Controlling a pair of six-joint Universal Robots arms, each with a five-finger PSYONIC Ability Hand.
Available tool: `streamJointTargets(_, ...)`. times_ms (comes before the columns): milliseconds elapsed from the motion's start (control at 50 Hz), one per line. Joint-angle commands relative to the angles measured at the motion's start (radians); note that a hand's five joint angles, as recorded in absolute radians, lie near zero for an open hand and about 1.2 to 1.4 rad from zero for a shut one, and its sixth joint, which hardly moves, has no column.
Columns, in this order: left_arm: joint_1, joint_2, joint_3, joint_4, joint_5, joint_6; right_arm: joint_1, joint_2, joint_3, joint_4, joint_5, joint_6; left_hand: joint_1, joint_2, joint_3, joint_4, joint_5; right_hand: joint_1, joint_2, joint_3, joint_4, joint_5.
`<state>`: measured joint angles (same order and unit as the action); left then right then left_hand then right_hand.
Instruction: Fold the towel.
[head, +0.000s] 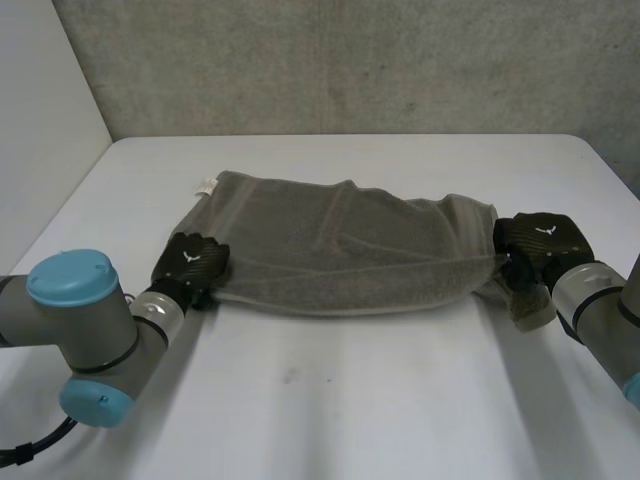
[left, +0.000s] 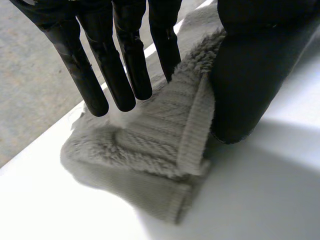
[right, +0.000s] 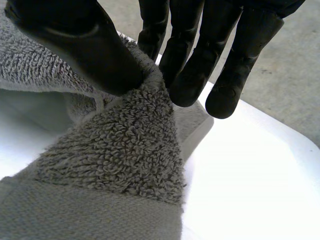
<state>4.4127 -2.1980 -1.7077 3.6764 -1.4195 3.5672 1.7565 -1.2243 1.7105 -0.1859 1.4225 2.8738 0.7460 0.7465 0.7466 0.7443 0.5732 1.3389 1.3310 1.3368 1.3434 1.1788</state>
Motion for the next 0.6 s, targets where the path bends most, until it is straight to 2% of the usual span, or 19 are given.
streamJointTargets(20,0.013,0.012,0.022,-0.001,-0.128,-0.001,-0.028,0.002,-0.003,-0.012,0.003,-0.005,0.11,0.11,0.11,0.112,0.109,0.057,0.065,0.059,0.053,0.043)
streamJointTargets(100,0.022,0.029,0.014,-0.003,-0.164,0.001,-0.026,0.005,-0.002,-0.012,0.003,-0.011,0.149,0.148,0.148,0.15,0.147,0.057,0.065,0.059,0.053,0.043)
streamJointTargets(140,0.033,0.059,-0.006,-0.004,-0.161,0.001,-0.022,0.009,0.0,-0.01,0.003,-0.015,0.292,0.291,0.291,0.293,0.29,0.057,0.065,0.059,0.053,0.043)
streamJointTargets(160,0.033,0.06,-0.006,-0.004,-0.161,0.001,-0.022,0.009,0.0,-0.01,0.003,-0.015,0.292,0.292,0.292,0.294,0.291,0.057,0.065,0.059,0.053,0.043)
streamJointTargets(180,0.034,0.073,-0.021,-0.004,-0.159,0.001,-0.018,0.011,0.001,-0.01,0.003,-0.016,0.429,0.429,0.428,0.431,0.427,0.057,0.065,0.059,0.053,0.043)
streamJointTargets(200,0.034,0.073,-0.021,-0.004,-0.159,0.001,-0.015,0.014,0.001,-0.01,0.003,-0.016,0.43,0.43,0.43,0.432,0.429,0.057,0.065,0.059,0.053,0.043)
streamJointTargets(220,0.033,0.083,-0.033,-0.004,-0.157,0.001,-0.014,0.017,0.001,-0.01,0.003,-0.016,0.648,0.648,0.647,0.65,0.646,0.057,0.065,0.059,0.053,0.043)
streamJointTargets(440,0.024,0.202,-0.124,-0.024,-0.161,0.009,-0.014,0.031,-0.006,0.026,0.004,-0.073,0.65,0.65,0.65,0.652,0.649,0.057,0.065,0.059,0.053,0.043)
streamJointTargets(500,0.031,0.265,-0.162,-0.053,-0.161,0.016,-0.014,0.026,-0.015,0.098,0.006,-0.153,0.65,0.65,0.65,0.652,0.649,0.057,0.065,0.059,0.053,0.043)
streamJointTargets(540,0.033,0.296,-0.179,-0.082,-0.161,0.025,-0.017,0.016,-0.037,0.225,0.006,-0.238,0.65,0.65,0.65,0.652,0.649,0.057,0.065,0.059,0.053,0.043)
streamJointTargets(600,0.031,0.36,-0.202,-0.161,-0.161,0.048,-0.023,0.006,-0.048,0.29,0.009,-0.268,0.65,0.65,0.65,0.652,0.649,0.057,0.065,0.059,0.053,0.043)
